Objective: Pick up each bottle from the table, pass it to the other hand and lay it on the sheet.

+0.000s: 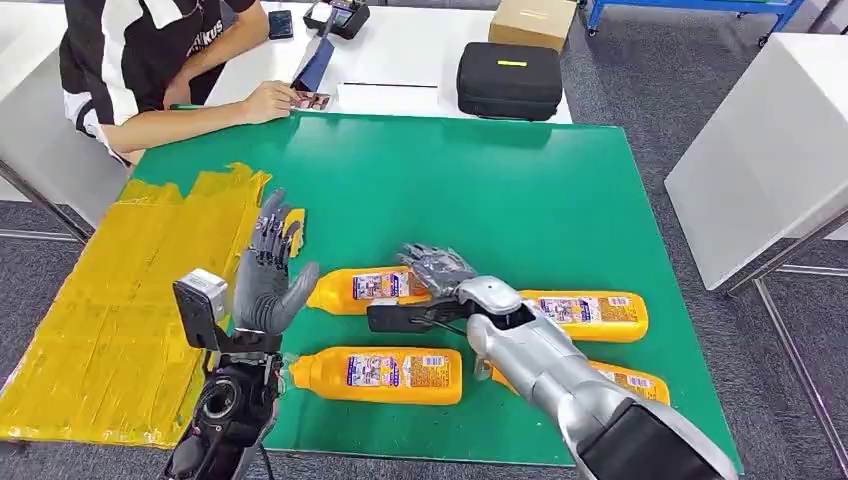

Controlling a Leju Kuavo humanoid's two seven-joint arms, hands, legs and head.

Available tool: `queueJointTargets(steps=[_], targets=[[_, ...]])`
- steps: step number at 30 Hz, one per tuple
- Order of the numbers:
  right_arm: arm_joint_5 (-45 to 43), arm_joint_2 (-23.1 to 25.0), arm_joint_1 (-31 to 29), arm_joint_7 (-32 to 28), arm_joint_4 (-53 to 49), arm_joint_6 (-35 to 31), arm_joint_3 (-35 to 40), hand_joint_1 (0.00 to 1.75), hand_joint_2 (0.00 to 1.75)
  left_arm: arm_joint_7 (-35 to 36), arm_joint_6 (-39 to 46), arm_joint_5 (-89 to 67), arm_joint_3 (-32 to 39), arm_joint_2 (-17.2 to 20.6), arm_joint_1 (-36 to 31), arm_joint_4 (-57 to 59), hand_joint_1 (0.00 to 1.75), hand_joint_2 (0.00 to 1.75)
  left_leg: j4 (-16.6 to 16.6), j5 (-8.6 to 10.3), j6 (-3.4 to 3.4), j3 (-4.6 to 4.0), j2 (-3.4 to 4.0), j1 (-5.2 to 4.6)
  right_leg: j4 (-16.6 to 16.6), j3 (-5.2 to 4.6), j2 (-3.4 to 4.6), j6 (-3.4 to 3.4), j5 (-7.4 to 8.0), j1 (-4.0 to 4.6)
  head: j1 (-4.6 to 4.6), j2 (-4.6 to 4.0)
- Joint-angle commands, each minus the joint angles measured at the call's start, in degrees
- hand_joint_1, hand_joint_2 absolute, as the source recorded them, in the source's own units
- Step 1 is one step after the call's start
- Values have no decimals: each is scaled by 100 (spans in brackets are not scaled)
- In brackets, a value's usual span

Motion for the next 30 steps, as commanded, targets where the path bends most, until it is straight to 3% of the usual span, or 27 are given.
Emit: queueJointTargets(steps=[1,8,10,12,13,16,20,30], targets=[[-25,51,-171,48,435,55,80,0,175,8,-11,38,50,90,-222,418,0,175,1,-17,4,37,-8,1,3,35,0,-34,-17,4,0,0],[-17,48,-71,58,479,-34,32,2,175,-47,-70,100,13,64,-215,382,0,175,0,-16,4,36,-11,0,2,36,-4,-32,-17,3,0,0],[19,43,-29,75,488,-104,28,19,175,6,-201,202,25,49,-185,278,0,175,0,-14,4,32,-10,1,1,33,-3,-30,-15,4,0,0],[36,45,34,71,487,-133,27,72,175,-10,-296,217,-6,71,-133,80,0,175,1,-15,4,31,-12,1,2,32,-5,-30,-16,4,0,0],[48,47,52,91,499,-146,32,134,175,-24,-338,207,-37,89,-114,-10,0,175,4,-21,4,42,-11,1,5,42,-3,-37,-22,5,0,0],[95,40,121,182,523,-209,45,169,175,1,-507,283,-60,108,-41,-273,0,175,1,-12,3,22,-8,3,0,23,-2,-25,-11,6,0,0],[121,33,194,233,513,-278,25,173,175,13,-519,266,-72,142,-13,-394,0,175,3,-27,5,53,-11,1,4,53,-1,-42,-26,5,0,0],[200,-21,232,374,463,-453,-40,175,175,-23,-567,204,-115,179,-48,-464,0,175,-2,-9,3,28,-11,1,-3,28,-6,-25,-10,3,0,0]])
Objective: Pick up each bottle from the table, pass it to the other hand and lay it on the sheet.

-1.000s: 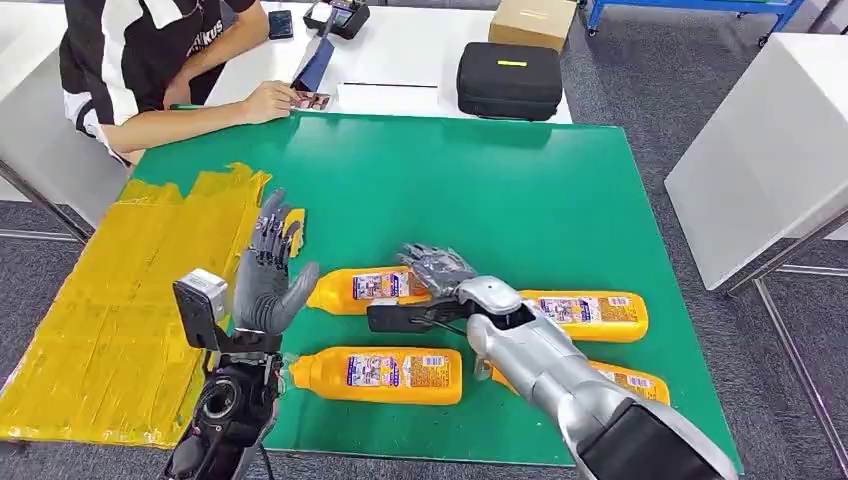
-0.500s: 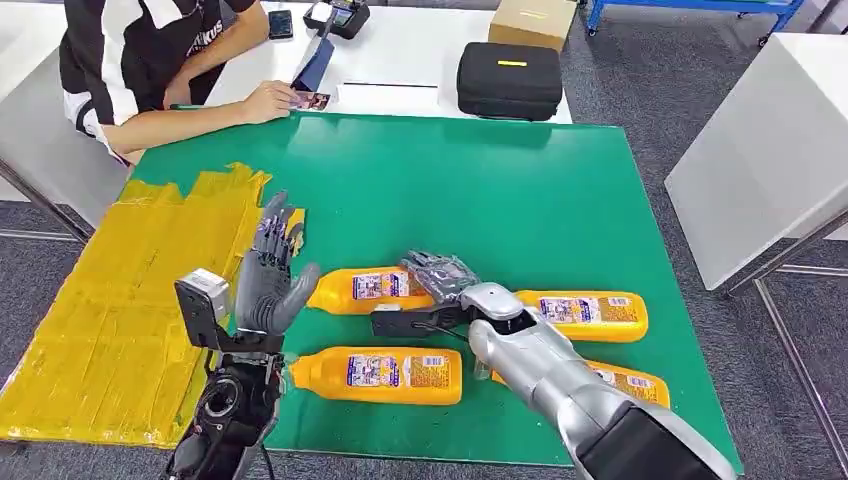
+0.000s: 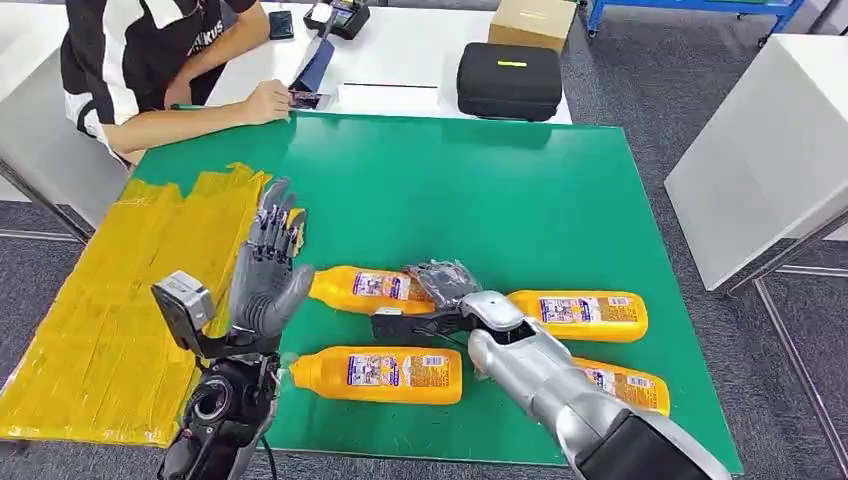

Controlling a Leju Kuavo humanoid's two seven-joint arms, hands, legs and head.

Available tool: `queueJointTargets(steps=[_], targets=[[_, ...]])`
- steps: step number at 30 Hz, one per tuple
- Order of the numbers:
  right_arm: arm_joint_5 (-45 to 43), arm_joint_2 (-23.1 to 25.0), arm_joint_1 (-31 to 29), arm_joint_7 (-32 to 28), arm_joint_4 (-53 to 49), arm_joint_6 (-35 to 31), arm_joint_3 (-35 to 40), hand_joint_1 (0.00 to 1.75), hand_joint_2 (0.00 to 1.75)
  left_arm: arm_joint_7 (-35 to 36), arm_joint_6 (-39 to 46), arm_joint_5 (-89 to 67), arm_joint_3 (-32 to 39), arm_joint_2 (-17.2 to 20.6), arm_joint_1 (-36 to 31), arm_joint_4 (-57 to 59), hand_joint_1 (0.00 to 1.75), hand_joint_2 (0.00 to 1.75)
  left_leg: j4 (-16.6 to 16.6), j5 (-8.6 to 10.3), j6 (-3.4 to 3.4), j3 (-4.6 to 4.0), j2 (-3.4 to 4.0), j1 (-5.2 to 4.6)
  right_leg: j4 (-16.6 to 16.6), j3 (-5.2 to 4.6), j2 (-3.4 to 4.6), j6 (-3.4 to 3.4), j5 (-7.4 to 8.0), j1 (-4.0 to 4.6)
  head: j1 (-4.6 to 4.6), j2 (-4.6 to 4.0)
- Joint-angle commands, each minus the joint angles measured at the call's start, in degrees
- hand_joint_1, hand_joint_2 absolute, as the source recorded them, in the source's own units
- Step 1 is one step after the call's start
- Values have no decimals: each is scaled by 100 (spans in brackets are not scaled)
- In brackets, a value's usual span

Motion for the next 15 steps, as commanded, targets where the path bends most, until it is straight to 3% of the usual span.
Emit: queueJointTargets(steps=[1,7,15], targets=[[34,-26,-6,52,242,17,-48,175,175,14,-25,-13,-85,177,-94,25,0,175,1,-15,4,33,-11,2,0,34,-4,-31,-15,5,0,0],[43,-35,5,81,210,-117,-90,173,175,7,-34,-19,-93,191,-109,71,0,175,0,-17,4,41,-12,1,1,41,-4,-35,-17,4,0,0],[-510,-198,201,-214,-504,-2043,-1232,175,175,-67,-53,4,-110,217,59,65,0,175,-2,-7,4,19,-8,-3,0,21,-4,-22,-8,0,0,0]])
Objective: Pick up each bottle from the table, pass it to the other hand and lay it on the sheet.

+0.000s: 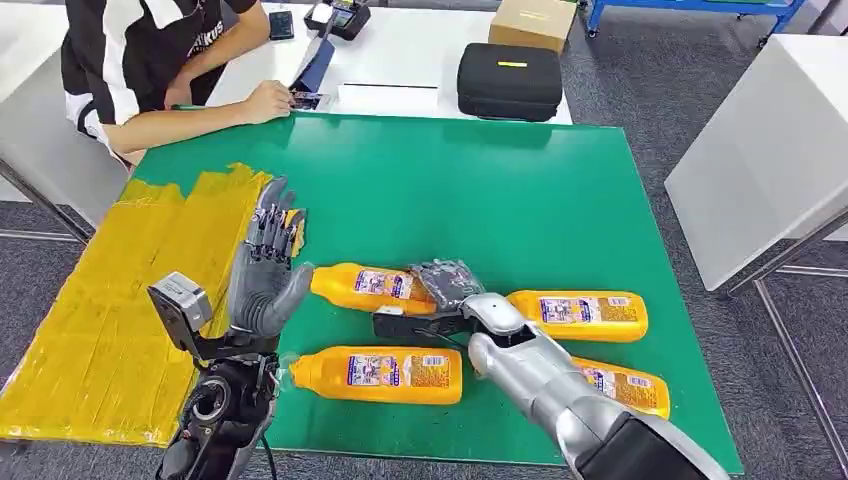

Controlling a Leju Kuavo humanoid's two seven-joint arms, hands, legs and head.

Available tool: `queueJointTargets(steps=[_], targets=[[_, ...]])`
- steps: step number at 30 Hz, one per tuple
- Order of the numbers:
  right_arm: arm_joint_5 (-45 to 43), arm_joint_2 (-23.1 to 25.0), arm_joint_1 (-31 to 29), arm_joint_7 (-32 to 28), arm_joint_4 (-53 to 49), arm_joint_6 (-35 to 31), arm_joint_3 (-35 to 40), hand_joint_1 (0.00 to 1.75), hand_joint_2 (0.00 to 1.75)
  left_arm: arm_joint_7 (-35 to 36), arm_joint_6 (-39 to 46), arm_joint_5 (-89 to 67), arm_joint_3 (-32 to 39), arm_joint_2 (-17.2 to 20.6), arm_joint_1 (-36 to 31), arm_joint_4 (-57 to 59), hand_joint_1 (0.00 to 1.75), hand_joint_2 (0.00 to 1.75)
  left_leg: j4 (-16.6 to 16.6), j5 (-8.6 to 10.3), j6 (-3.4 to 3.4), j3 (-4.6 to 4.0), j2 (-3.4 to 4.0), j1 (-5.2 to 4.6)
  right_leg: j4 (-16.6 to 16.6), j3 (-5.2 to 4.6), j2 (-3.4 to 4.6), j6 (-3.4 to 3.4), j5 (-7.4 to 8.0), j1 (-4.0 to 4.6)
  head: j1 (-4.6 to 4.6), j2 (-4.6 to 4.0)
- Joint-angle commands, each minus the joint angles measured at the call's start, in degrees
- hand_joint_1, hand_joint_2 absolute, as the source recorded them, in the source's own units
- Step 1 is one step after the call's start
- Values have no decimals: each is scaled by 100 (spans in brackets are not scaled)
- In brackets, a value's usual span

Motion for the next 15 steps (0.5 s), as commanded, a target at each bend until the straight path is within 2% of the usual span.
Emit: queueJointTargets(steps=[1,4,5,7,10,15], targets=[[-524,-190,163,-347,-656,-1675,-1289,175,175,-41,-24,8,-114,205,68,70,0,175,-2,-6,3,10,-6,-2,-1,11,-1,-18,-6,0,0,0],[-1065,-132,427,-816,-1206,-2055,-1869,175,175,-24,-6,31,-119,220,179,-28,0,175,-3,-8,2,11,-5,-3,-1,12,0,-19,-7,1,0,0],[-1197,-109,543,-951,-1430,-2201,-1997,175,175,-22,-6,30,-123,229,200,-25,0,175,2,-19,3,28,-6,-2,4,29,2,-32,-18,3,0,0],[-1362,-72,735,-1115,-1809,-2431,-2140,175,175,-22,-9,32,-168,258,166,32,0,175,-3,-8,1,11,-6,-1,-2,13,-1,-20,-7,4,0,0],[-1474,-51,923,-1261,-2219,-2694,-2209,175,175,-6,-4,64,-223,272,82,127,0,175,3,-24,2,33,-6,-2,6,31,3,-36,-21,4,0,0],[-1864,-13,1214,-1635,-2942,-3199,-2143,175,175,98,53,127,-262,281,-9,241,0,175,0,-13,1,13,-7,-2,3,12,0,-26,-12,2,0,0]])
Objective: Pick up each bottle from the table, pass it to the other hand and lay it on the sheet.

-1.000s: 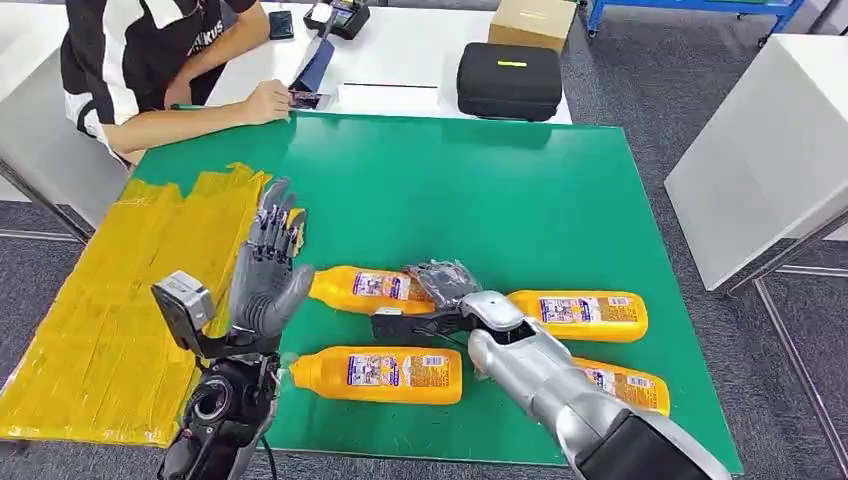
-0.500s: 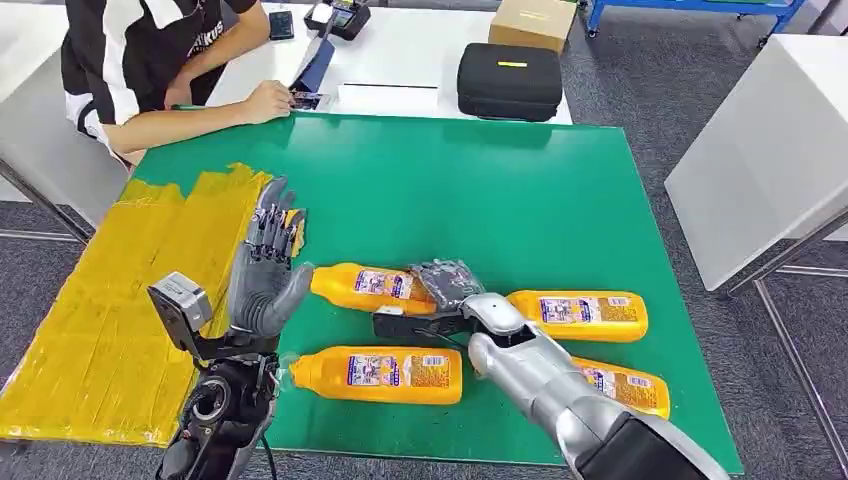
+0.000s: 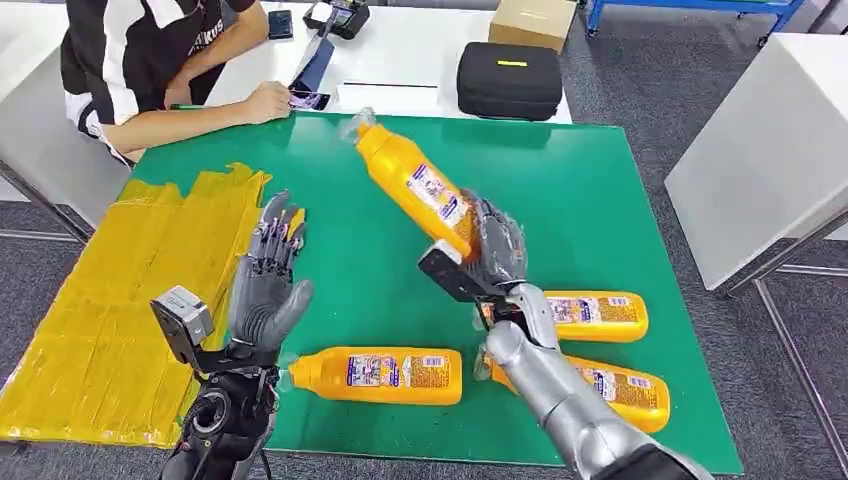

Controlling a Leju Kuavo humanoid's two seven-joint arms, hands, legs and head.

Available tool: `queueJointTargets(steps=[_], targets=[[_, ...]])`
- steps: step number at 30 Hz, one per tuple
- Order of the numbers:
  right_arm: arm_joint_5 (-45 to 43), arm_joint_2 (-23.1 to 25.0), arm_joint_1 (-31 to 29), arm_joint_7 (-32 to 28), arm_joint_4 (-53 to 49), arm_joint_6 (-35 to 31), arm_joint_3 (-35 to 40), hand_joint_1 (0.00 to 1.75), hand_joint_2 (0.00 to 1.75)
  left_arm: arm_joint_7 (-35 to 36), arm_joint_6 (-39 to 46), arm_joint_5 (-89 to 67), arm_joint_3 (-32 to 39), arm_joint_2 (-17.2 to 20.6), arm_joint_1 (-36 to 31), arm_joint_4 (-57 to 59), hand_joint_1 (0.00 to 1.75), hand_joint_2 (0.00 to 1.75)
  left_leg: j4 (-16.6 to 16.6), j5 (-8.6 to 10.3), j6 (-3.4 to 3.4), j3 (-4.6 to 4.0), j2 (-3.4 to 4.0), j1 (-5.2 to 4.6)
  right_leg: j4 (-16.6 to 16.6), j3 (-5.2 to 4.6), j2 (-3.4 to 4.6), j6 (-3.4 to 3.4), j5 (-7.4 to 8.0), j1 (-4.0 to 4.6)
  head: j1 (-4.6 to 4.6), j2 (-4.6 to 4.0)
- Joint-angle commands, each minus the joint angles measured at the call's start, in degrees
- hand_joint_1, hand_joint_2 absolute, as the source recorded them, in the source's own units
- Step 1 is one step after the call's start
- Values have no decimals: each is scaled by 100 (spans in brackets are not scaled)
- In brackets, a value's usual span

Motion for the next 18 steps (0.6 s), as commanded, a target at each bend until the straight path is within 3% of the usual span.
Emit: queueJointTargets(steps=[1,9,12,13,18], targets=[[-434,113,438,-423,-1374,-587,-374,175,175,184,60,54,-209,235,-249,320,0,175,7,-20,4,36,-6,1,8,33,3,-37,-19,4,0,0],[-1015,195,701,-774,-1791,-516,-183,175,175,655,-652,960,-59,243,-492,525,0,175,2,-18,3,38,-5,1,4,33,3,-36,-17,4,0,0],[-1205,247,729,-927,-1790,-364,129,175,175,1022,-1021,1713,33,246,-640,638,0,175,0,-8,1,20,-3,2,1,16,2,-24,-7,5,0,0],[-1241,263,743,-986,-1798,-288,270,175,175,1131,-1114,1941,40,265,-701,692,0,175,9,-28,3,54,-4,3,12,46,7,-49,-26,7,2,0],[-1221,323,829,-1061,-1765,-125,745,175,175,1157,-1112,2236,49,378,-1008,835,0,175,5,-22,1,48,-5,5,9,42,4,-46,-22,9,2,0]])
